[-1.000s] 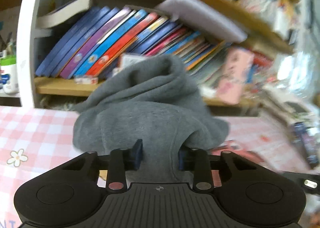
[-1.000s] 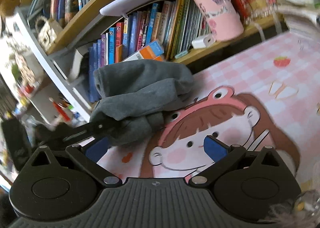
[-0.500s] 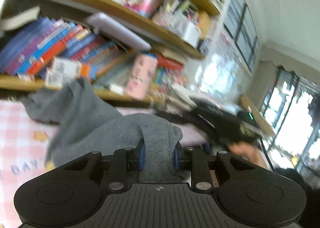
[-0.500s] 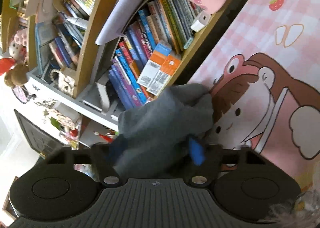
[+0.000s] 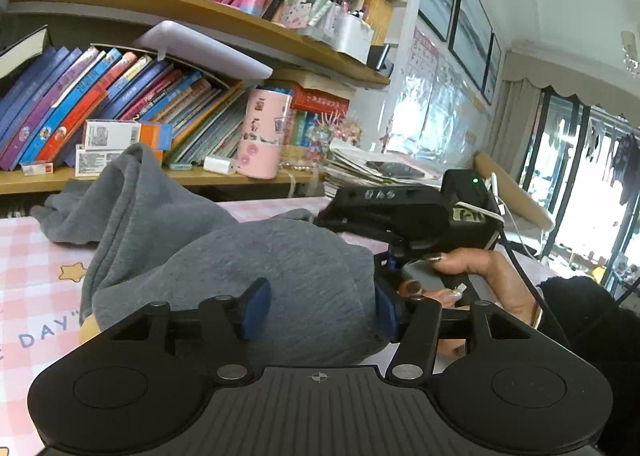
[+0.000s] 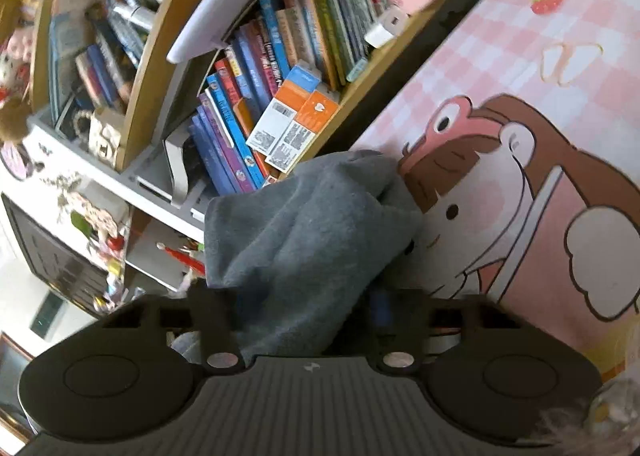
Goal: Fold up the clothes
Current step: 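Lift the sweatshirt with both tools and shake it open above the mat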
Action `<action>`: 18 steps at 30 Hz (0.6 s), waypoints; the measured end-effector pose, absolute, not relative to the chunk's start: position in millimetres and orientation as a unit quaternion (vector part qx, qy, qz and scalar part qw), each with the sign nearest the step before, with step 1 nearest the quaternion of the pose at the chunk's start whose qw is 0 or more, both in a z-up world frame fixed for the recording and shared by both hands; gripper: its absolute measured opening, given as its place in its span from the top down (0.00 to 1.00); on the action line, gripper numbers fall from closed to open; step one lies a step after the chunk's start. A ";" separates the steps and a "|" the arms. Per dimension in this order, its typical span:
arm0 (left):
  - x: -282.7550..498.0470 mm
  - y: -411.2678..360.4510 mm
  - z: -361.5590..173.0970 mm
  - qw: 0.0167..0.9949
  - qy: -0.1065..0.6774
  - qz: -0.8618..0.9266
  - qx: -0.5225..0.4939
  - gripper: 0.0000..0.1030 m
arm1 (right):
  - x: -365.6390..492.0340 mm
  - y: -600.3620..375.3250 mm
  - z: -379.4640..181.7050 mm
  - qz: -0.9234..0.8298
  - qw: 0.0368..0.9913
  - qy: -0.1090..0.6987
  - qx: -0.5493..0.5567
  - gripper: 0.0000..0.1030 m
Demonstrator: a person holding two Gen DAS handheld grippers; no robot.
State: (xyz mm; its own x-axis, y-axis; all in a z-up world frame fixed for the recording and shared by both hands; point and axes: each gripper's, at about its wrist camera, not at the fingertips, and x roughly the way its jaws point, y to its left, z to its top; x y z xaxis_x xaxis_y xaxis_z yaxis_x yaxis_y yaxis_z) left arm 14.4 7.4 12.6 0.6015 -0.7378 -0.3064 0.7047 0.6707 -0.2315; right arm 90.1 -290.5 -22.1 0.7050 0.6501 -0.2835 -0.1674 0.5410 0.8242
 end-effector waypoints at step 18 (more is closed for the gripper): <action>9.6 57.5 32.4 0.891 0.101 -0.404 -0.182 0.11 | -9.0 -310.0 116.6 0.324 0.884 -0.037 0.336 0.88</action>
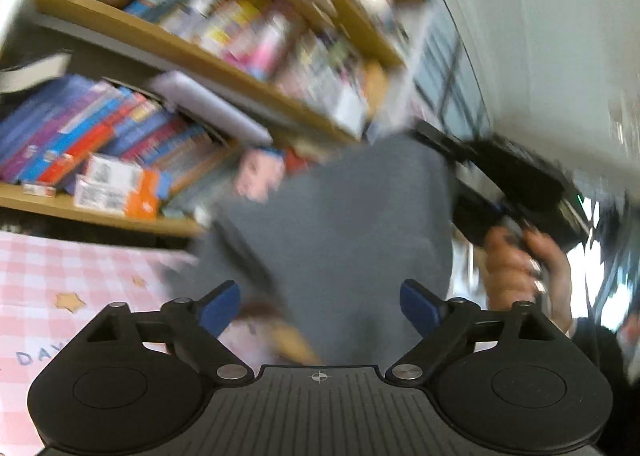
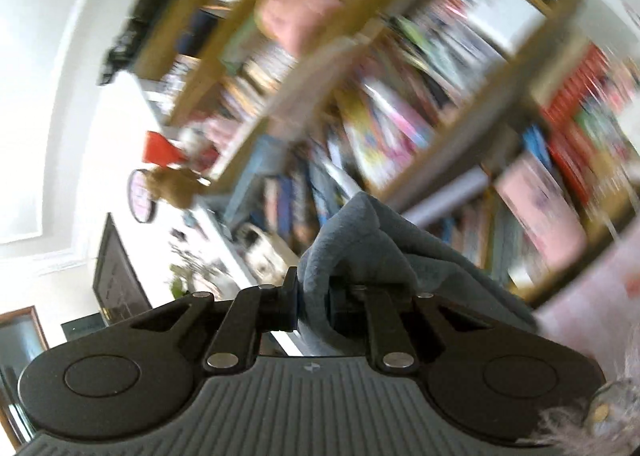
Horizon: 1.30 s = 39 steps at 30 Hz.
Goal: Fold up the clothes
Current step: 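Lift the sweatshirt with both tools and shake it open above the mat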
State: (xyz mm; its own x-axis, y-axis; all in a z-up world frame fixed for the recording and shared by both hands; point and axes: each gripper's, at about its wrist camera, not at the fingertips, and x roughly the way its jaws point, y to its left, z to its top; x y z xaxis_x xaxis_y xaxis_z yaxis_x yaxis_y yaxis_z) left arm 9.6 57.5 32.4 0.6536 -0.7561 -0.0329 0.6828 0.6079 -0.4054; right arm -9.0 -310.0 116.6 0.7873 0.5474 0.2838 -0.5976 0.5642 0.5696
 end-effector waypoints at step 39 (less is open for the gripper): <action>30.4 90.8 7.4 0.949 0.090 -0.207 -0.222 0.02 | 61.9 -215.6 8.3 0.296 0.899 0.273 0.175 0.25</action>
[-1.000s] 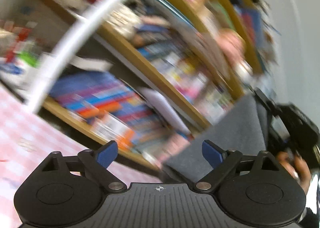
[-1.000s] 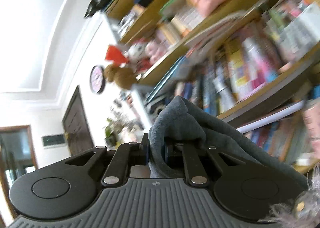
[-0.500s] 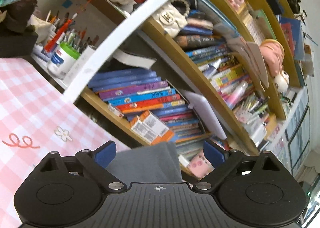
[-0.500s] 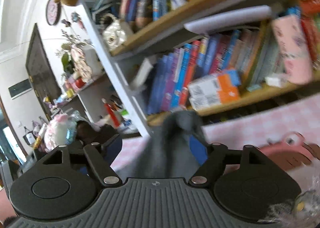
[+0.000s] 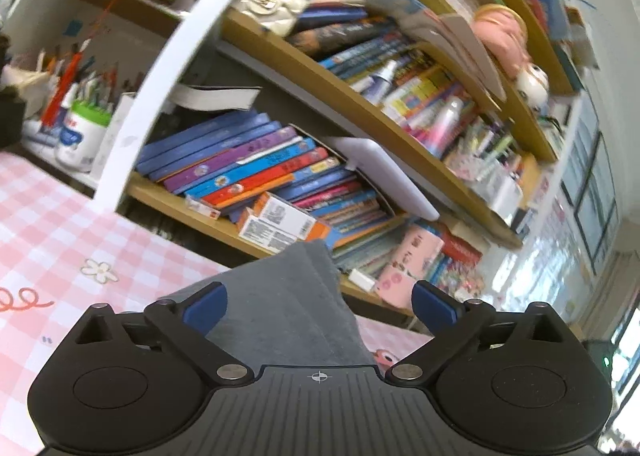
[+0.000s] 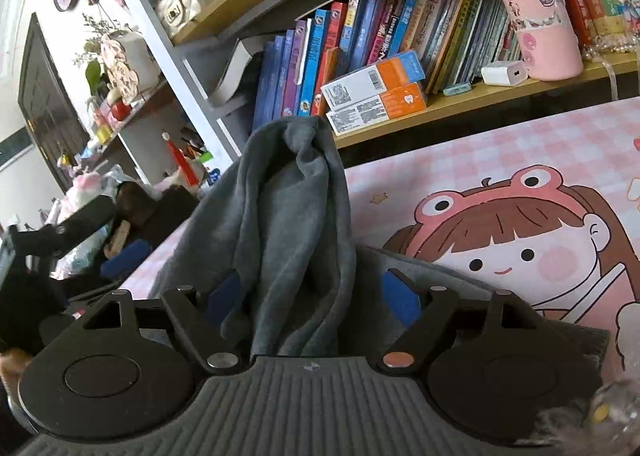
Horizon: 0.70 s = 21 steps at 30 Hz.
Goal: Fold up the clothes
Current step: 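Lift the sweatshirt with both tools and shake it open above the mat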
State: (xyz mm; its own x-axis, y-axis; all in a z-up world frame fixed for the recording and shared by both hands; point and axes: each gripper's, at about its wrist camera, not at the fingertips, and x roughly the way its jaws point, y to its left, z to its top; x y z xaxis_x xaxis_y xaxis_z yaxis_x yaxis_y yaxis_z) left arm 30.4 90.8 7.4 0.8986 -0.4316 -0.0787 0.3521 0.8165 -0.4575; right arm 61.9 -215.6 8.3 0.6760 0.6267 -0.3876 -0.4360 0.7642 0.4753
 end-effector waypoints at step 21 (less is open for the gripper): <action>-50.1 30.0 19.8 0.950 0.127 -0.268 0.099 0.02 | 38.2 -222.7 16.0 0.293 0.906 0.261 0.159 0.32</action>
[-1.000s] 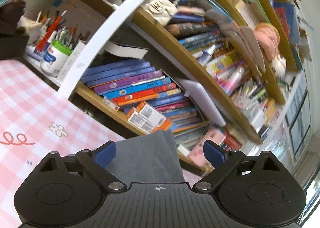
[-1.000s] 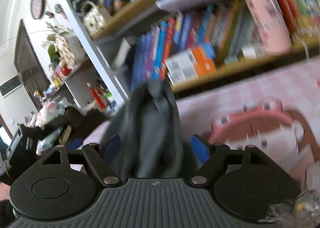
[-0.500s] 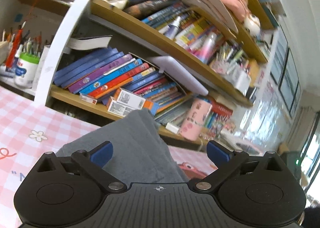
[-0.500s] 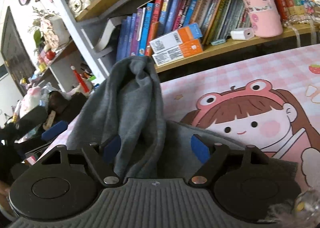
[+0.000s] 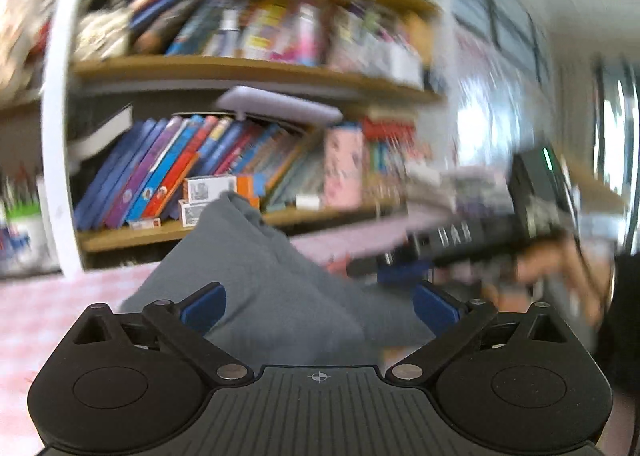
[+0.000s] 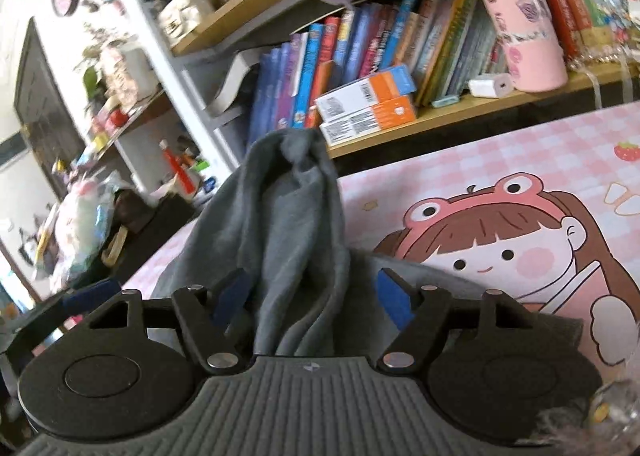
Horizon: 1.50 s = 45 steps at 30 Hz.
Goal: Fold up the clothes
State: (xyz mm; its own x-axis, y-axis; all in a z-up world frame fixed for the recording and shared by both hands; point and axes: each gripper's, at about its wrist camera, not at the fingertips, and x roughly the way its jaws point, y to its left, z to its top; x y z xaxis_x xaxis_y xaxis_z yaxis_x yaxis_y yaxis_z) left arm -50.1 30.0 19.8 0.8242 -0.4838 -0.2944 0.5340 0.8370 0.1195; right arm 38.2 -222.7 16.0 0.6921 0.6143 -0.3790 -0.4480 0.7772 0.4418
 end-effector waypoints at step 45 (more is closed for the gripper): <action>-41.5 53.8 111.9 0.956 0.110 -0.264 -0.061 0.78 | -57.8 -125.3 18.2 0.358 0.909 0.213 -0.035 0.31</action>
